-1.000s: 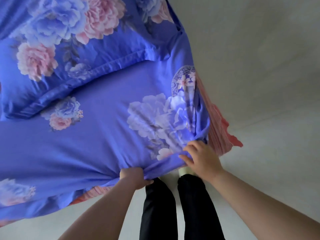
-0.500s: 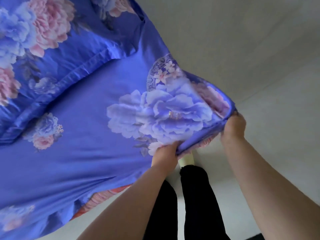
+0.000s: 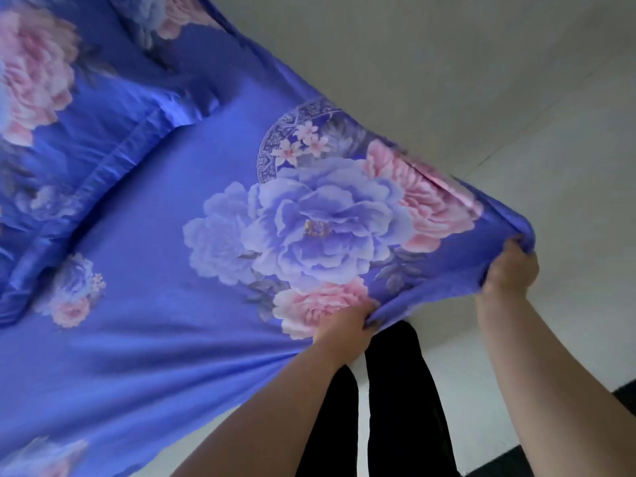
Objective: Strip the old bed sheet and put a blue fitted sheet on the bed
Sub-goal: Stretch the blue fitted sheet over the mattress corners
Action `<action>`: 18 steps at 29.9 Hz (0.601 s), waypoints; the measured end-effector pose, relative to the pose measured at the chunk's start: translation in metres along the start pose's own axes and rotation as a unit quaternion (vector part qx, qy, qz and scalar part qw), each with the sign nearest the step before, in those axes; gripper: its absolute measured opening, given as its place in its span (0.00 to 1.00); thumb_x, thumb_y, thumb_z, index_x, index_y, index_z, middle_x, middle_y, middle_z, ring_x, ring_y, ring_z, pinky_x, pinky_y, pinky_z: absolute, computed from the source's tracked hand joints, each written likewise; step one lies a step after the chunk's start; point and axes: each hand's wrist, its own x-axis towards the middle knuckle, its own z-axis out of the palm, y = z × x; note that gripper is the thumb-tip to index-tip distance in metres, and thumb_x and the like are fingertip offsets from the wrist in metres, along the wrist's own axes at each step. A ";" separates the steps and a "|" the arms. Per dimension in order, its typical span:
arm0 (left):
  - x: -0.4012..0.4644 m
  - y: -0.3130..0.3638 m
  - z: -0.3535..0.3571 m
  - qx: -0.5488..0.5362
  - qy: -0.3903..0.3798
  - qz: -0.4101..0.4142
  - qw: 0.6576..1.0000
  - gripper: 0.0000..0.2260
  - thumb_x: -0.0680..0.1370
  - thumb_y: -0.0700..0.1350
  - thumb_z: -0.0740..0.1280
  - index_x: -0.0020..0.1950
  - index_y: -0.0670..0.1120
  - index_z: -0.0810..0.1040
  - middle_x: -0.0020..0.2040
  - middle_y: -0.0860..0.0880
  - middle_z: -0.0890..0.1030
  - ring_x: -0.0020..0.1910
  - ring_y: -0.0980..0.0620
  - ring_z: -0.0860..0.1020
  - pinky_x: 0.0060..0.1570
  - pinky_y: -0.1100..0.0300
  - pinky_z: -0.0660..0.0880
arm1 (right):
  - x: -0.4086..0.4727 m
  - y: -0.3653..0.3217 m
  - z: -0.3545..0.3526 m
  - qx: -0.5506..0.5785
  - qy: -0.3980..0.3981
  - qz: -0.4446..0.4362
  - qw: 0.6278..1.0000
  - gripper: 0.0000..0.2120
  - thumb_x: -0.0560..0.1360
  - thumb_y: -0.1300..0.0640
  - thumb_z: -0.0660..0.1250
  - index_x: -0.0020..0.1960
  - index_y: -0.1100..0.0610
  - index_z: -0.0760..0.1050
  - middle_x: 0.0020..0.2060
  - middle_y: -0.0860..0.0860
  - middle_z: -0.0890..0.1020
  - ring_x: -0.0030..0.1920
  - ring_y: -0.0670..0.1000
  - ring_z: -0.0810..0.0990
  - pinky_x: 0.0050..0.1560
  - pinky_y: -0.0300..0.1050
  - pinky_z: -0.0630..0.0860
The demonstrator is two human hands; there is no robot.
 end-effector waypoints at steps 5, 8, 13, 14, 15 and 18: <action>-0.002 -0.018 0.007 0.124 -0.100 -0.048 0.986 0.19 0.74 0.60 0.66 0.53 0.45 0.73 0.55 0.44 0.76 0.54 0.43 0.77 0.49 0.54 0.70 | -0.022 0.015 -0.010 -0.035 -0.275 0.271 0.922 0.26 0.81 0.44 0.50 0.65 0.62 0.73 0.46 0.57 0.83 0.44 0.47 0.84 0.45 0.44 0.80; -0.004 -0.018 0.006 0.116 -0.114 -0.047 0.986 0.17 0.74 0.56 0.69 0.56 0.46 0.74 0.55 0.44 0.78 0.54 0.43 0.77 0.49 0.55 0.71 | -0.030 -0.016 -0.003 0.032 -0.424 0.261 0.867 0.25 0.82 0.48 0.49 0.50 0.56 0.84 0.49 0.52 0.85 0.51 0.48 0.83 0.45 0.42 0.80; 0.005 -0.013 0.006 0.081 -0.123 -0.036 0.988 0.11 0.72 0.53 0.69 0.41 0.47 0.71 0.43 0.47 0.72 0.49 0.44 0.77 0.47 0.55 0.71 | 0.024 -0.012 -0.003 0.088 -0.210 0.149 0.962 0.13 0.77 0.64 0.57 0.51 0.57 0.80 0.40 0.49 0.85 0.46 0.51 0.82 0.42 0.45 0.82; 0.006 -0.013 0.007 0.096 -0.138 -0.032 0.985 0.12 0.74 0.52 0.68 0.38 0.48 0.70 0.44 0.46 0.73 0.49 0.43 0.77 0.48 0.55 0.71 | 0.037 -0.003 -0.010 0.069 -0.130 0.144 0.979 0.12 0.75 0.65 0.58 0.52 0.57 0.77 0.36 0.49 0.84 0.45 0.53 0.80 0.36 0.42 0.81; 0.008 -0.014 0.008 0.109 -0.151 -0.029 0.982 0.13 0.75 0.52 0.67 0.37 0.47 0.69 0.45 0.44 0.75 0.49 0.43 0.77 0.48 0.55 0.71 | 0.045 0.005 -0.017 0.055 -0.060 0.153 0.985 0.12 0.75 0.66 0.56 0.51 0.56 0.75 0.35 0.50 0.82 0.43 0.53 0.78 0.34 0.39 0.77; 0.007 -0.017 0.010 0.122 -0.164 -0.035 0.978 0.11 0.78 0.52 0.63 0.41 0.46 0.75 0.51 0.42 0.78 0.51 0.42 0.77 0.47 0.56 0.71 | 0.052 0.020 -0.031 0.010 0.074 0.153 0.985 0.12 0.78 0.65 0.53 0.45 0.56 0.74 0.40 0.54 0.77 0.42 0.55 0.77 0.41 0.37 0.72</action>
